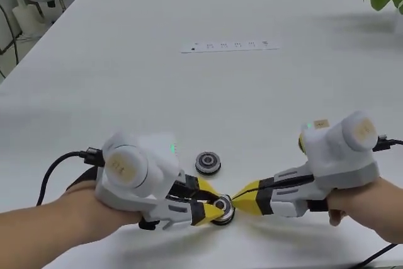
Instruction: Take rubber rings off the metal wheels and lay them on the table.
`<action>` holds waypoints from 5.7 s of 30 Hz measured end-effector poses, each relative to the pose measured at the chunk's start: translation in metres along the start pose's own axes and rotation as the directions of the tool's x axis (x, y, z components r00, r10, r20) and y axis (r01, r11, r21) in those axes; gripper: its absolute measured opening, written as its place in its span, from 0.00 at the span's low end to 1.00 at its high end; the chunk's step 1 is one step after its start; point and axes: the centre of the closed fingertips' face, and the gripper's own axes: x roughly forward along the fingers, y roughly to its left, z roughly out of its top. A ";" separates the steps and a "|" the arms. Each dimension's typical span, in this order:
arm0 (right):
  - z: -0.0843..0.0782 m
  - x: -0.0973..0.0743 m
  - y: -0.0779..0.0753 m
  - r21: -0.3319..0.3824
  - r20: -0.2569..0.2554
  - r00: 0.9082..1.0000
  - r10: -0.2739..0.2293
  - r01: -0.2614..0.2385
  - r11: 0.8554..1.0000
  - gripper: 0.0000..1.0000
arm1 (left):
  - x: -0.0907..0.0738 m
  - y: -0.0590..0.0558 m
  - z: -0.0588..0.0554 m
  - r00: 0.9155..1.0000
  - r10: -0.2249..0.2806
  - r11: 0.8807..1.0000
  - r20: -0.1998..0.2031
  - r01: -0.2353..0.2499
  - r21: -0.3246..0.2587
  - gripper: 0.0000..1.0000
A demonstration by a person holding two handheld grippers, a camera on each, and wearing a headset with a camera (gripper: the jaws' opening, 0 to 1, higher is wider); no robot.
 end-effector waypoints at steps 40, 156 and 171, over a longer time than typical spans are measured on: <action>0.008 0.002 0.006 -0.087 0.026 1.000 0.011 -0.009 0.996 0.00 | 0.001 0.000 0.001 1.000 0.009 1.000 0.016 -0.009 -0.004 0.07; 0.038 0.068 0.013 -0.167 -0.051 0.999 -0.011 0.003 0.986 0.06 | -0.113 0.001 -0.012 0.980 0.167 0.975 0.112 -0.147 -0.165 0.76; 0.058 0.041 0.015 -0.159 0.043 0.999 -0.005 0.012 0.987 0.14 | -0.108 -0.002 -0.005 0.983 0.143 0.980 0.118 -0.124 -0.159 0.76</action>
